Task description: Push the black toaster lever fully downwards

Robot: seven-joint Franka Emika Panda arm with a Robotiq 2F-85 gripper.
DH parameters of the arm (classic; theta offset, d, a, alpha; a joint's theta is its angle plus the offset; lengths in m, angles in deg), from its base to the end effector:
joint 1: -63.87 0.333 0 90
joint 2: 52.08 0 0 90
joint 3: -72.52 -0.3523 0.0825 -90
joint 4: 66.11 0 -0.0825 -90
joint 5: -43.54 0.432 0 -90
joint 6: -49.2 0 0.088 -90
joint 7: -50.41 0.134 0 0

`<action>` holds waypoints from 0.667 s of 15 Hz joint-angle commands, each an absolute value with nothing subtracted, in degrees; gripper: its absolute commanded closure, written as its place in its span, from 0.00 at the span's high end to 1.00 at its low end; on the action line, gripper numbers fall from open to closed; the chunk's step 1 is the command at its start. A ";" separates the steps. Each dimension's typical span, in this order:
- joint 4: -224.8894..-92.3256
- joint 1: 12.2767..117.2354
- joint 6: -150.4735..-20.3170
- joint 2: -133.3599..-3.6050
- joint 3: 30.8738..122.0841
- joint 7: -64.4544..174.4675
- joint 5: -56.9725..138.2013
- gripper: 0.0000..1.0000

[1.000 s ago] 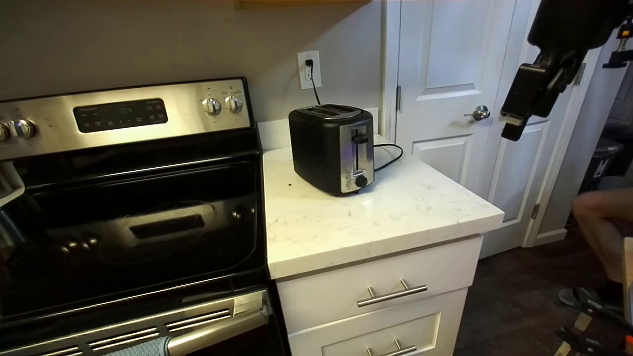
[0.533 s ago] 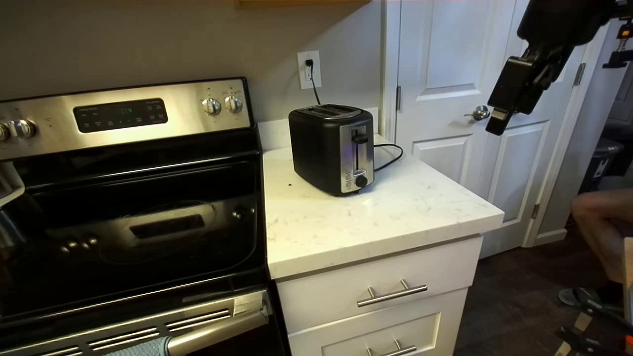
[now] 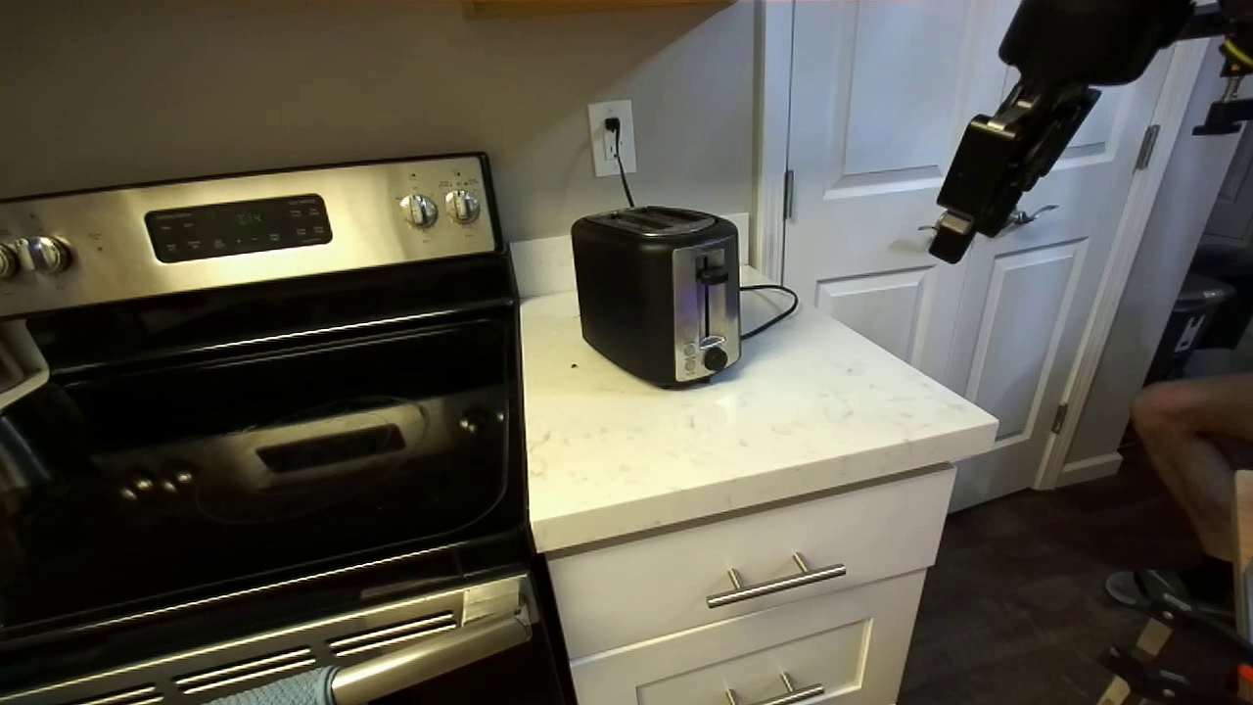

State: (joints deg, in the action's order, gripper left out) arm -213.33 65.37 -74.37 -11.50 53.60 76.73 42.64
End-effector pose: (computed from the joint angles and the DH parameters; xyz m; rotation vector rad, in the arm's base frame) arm 0.3739 0.1427 0.4927 2.9795 -0.2131 0.4979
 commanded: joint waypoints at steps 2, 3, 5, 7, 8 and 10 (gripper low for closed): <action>-210.73 64.42 -78.14 -16.77 53.51 77.36 41.04 0.29; -210.01 64.05 -78.95 -18.01 53.47 77.45 40.68 0.23; -207.93 63.05 -81.04 -21.01 53.51 77.76 39.80 0.11; -205.73 62.09 -82.76 -23.68 53.62 78.15 38.28 0.01; -204.40 61.60 -83.40 -25.20 53.66 78.36 37.31 0.00; -201.81 60.99 -84.12 -28.25 53.74 78.90 35.72 0.00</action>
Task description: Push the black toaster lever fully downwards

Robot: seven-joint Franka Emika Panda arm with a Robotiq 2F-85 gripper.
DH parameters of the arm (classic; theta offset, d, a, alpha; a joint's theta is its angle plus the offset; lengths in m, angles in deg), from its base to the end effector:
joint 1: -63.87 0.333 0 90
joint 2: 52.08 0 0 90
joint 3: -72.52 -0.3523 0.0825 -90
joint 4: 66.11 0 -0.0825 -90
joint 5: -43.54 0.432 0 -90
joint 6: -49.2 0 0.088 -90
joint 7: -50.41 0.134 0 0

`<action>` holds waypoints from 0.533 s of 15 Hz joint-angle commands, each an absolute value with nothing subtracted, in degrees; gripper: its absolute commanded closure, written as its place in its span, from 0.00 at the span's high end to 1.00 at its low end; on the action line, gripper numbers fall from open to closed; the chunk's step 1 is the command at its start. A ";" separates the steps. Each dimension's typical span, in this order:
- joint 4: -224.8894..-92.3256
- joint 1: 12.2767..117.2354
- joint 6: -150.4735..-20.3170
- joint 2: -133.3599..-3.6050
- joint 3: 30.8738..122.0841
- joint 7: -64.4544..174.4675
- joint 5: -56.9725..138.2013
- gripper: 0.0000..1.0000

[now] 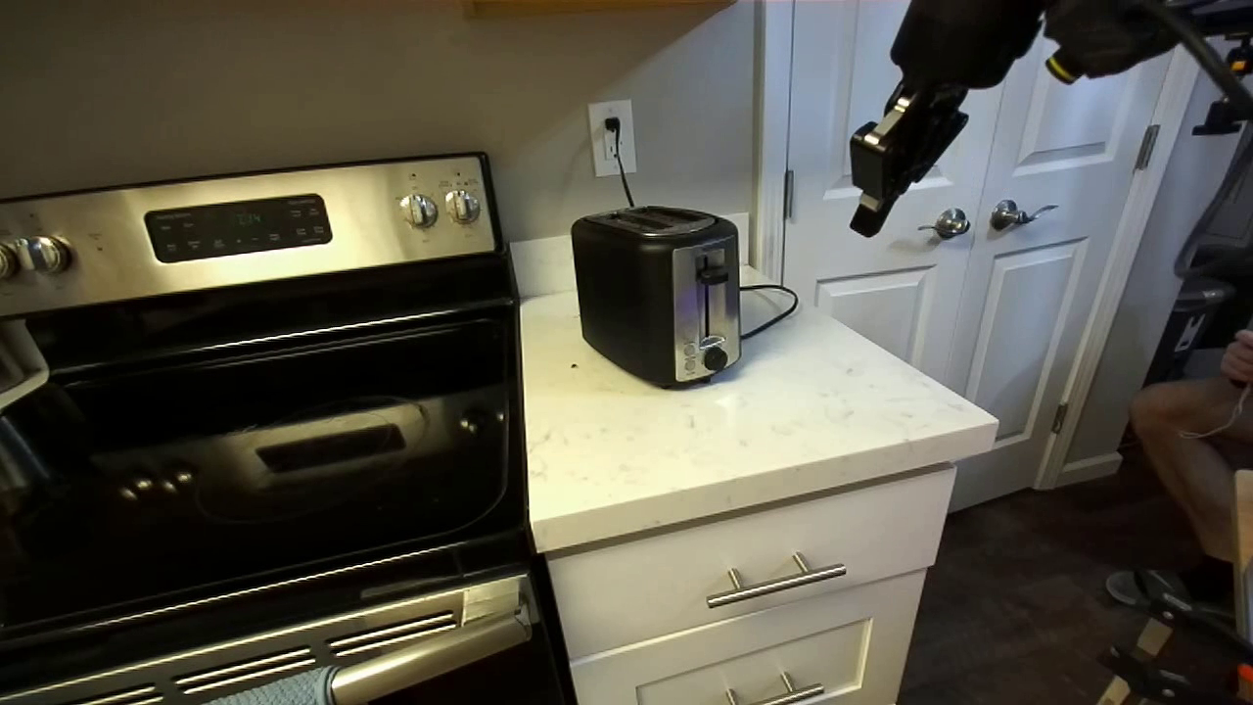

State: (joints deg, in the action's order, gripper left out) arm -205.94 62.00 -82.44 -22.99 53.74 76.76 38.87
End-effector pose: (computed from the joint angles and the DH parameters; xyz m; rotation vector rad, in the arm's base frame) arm 0.4470 0.1408 0.4993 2.9837 -0.1982 0.5993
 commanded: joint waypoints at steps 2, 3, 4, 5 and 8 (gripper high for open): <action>-199.39 61.03 -84.14 -31.36 53.69 79.37 34.56 0.00; -198.22 60.96 -84.22 -33.03 53.48 80.03 33.71 0.00; -197.19 61.17 -84.26 -34.51 53.56 80.53 33.02 0.00; -196.15 61.27 -84.43 -35.99 53.51 81.61 32.07 0.00; -193.11 61.88 -85.42 -40.40 53.88 83.94 29.06 0.00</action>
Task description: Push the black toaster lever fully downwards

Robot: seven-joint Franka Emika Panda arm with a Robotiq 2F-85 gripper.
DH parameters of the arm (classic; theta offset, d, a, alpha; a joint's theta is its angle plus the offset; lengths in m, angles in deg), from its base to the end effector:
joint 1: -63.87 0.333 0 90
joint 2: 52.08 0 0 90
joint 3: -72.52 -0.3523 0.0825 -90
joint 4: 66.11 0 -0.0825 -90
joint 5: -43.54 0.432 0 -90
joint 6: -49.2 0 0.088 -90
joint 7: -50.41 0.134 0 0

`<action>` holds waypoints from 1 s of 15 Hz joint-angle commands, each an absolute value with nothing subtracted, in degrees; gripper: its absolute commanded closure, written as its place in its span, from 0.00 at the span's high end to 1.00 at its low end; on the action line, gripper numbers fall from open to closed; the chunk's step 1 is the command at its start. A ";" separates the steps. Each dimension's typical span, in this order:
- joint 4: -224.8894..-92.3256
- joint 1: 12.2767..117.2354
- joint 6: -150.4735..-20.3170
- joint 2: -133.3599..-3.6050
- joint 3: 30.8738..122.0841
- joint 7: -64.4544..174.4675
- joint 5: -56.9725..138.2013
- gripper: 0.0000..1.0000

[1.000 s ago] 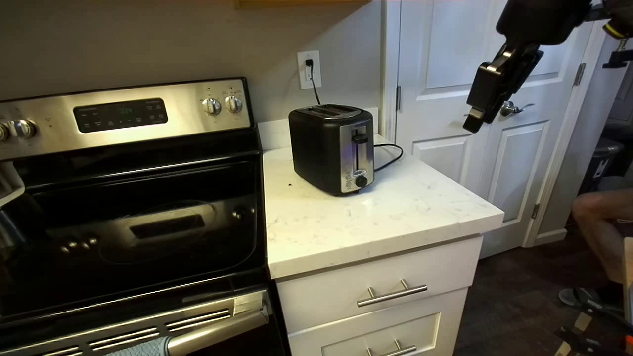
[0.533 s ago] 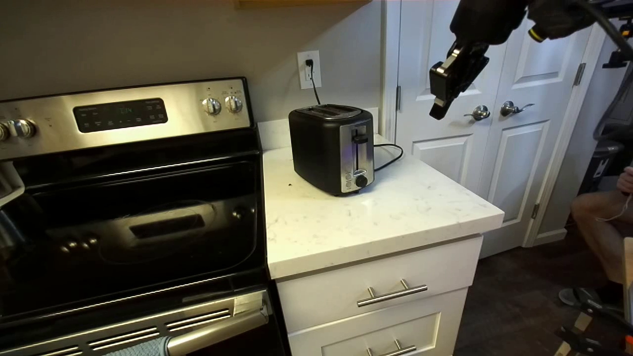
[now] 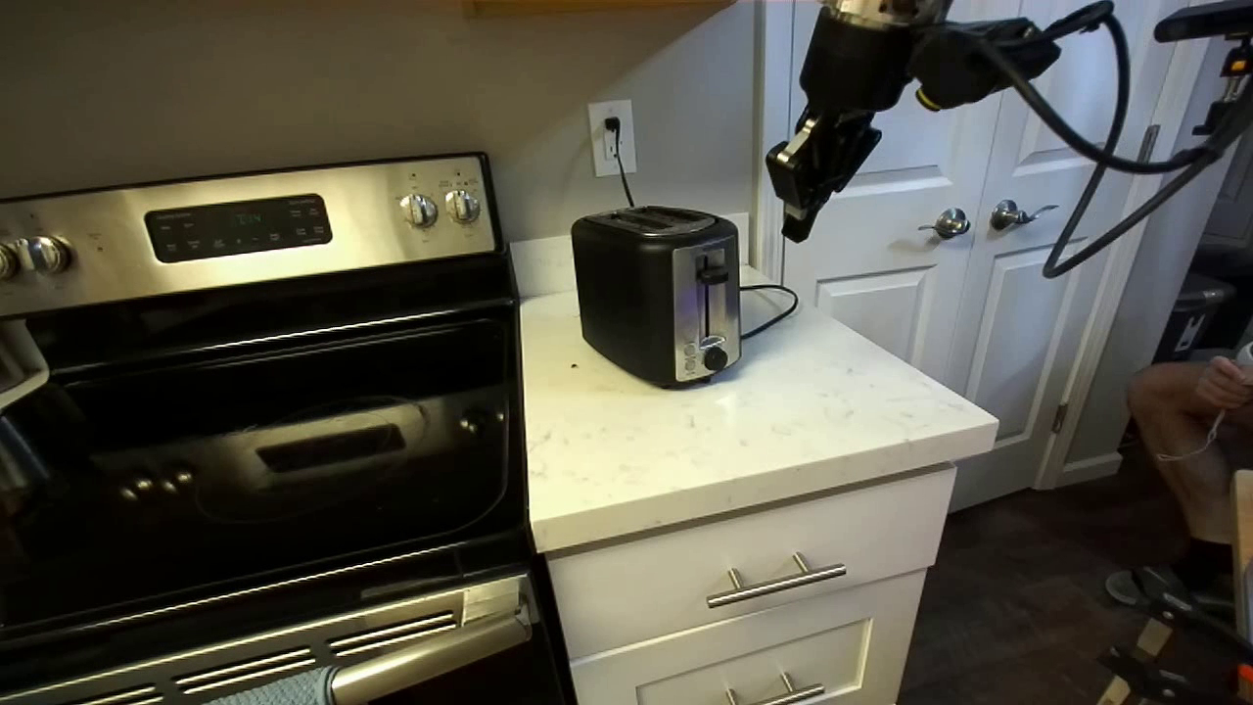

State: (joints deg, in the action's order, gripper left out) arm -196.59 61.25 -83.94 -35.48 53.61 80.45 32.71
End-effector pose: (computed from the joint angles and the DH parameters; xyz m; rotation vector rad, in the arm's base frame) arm 0.5151 0.1512 0.4899 2.9716 -0.1938 0.5846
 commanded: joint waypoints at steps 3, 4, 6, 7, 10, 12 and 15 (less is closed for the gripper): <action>-189.73 63.02 -85.63 -44.60 54.84 86.15 26.43 0.00; -188.78 63.59 -85.61 -45.86 55.36 86.59 26.19 0.00; -187.22 64.62 -85.92 -48.17 56.49 87.39 25.67 0.00; -186.52 65.14 -85.91 -49.15 57.11 87.68 25.42 0.00; -184.44 66.66 -85.97 -52.02 59.26 88.34 24.78 0.00; -183.11 67.55 -86.21 -53.60 60.67 88.38 24.88 0.00; -181.71 68.96 -86.37 -55.30 62.46 88.43 24.48 0.00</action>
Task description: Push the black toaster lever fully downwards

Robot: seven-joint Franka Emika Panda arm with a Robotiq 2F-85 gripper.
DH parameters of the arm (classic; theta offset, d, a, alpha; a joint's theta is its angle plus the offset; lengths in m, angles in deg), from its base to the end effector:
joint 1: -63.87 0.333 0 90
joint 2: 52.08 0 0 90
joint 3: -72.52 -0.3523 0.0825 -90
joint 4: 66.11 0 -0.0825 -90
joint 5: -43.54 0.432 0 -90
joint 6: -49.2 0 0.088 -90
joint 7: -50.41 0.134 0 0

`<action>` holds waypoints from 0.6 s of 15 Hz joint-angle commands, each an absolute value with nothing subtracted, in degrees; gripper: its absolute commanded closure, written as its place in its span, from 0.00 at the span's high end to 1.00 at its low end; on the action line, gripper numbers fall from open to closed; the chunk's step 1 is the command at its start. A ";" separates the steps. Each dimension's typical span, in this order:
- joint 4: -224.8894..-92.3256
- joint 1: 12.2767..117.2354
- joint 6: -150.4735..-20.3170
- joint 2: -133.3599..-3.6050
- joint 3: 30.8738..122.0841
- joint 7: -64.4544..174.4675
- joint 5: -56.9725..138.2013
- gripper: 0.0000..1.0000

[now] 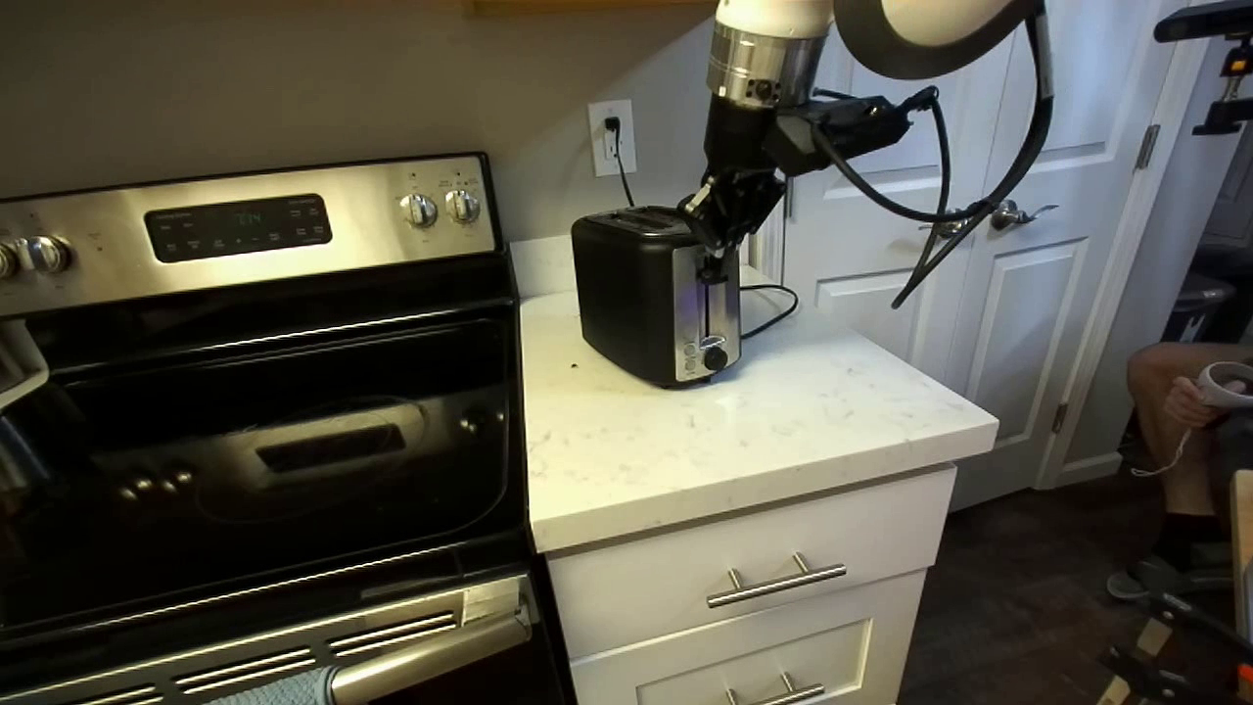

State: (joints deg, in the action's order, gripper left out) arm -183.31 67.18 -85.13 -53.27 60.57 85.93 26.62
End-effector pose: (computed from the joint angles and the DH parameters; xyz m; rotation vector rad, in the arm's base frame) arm 0.6117 0.1560 0.4476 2.9908 -0.2650 0.5317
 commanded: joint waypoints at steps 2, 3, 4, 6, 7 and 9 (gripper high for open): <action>-181.49 69.77 -86.70 -56.02 63.42 88.47 23.77 0.00; -181.54 70.16 -86.99 -56.25 63.80 88.41 23.53 0.00; -181.60 70.51 -87.15 -56.37 64.07 88.25 23.60 0.00; -181.86 71.23 -87.72 -56.51 64.37 88.06 24.01 0.00; -181.95 71.53 -87.98 -56.63 64.49 88.16 24.28 0.00; -182.53 71.97 -88.49 -56.86 64.63 88.45 24.49 0.00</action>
State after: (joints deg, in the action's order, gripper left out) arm -181.87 70.78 -86.33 -55.88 63.79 85.95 25.38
